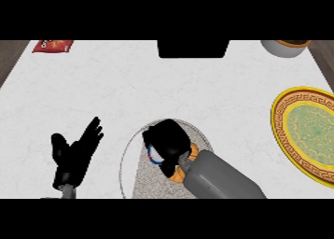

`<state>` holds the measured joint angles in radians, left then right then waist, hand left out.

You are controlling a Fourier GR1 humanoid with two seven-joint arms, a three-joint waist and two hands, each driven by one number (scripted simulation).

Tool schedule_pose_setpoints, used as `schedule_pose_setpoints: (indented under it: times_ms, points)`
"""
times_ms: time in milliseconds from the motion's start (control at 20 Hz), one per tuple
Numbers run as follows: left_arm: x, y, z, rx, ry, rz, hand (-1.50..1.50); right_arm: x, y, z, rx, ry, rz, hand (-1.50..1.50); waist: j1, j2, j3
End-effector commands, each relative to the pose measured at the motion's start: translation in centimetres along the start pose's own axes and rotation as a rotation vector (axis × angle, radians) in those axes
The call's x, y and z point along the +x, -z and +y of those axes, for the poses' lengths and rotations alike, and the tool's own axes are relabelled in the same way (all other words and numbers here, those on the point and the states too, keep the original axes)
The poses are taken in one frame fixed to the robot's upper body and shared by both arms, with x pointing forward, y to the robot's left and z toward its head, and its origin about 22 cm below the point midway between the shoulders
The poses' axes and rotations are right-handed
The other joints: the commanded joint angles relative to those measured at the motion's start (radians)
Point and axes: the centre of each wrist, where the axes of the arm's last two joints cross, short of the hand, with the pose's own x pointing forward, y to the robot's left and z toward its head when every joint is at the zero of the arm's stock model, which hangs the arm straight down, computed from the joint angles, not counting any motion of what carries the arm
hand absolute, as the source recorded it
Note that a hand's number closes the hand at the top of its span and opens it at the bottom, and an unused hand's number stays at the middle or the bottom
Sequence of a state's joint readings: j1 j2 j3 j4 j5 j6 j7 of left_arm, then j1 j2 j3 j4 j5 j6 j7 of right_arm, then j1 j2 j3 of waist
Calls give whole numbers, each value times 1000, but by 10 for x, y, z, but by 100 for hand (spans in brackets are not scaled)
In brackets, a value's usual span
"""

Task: Pick the can from the placemat and place it in the plate

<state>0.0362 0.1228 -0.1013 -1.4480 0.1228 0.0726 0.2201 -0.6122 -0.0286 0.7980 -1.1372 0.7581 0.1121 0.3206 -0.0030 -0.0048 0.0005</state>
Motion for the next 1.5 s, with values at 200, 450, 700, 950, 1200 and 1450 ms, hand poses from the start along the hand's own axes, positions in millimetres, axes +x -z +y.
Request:
schedule_pose_setpoints:
  times_ms: [200,450,700,950,1200,1450]
  points:
    - [-11,-13,30,124,-50,43,0,-23,-101,53,-225,172,71,150,-126,-36,1]
    - [-15,-19,27,114,-49,46,0,-22,-158,24,-568,234,30,150,-122,-31,0]
    - [-6,-12,17,85,-43,19,0,-29,-227,28,-731,336,136,150,-101,-13,2]
    - [-5,-11,20,56,-17,15,0,-38,-277,21,-861,475,274,150,-57,-3,2]
    - [1,1,10,14,-10,-1,0,-65,-286,7,-1013,594,304,150,-31,2,5]
    - [0,1,-6,17,-6,-8,0,-136,-291,12,-1078,524,383,150,-11,3,5]
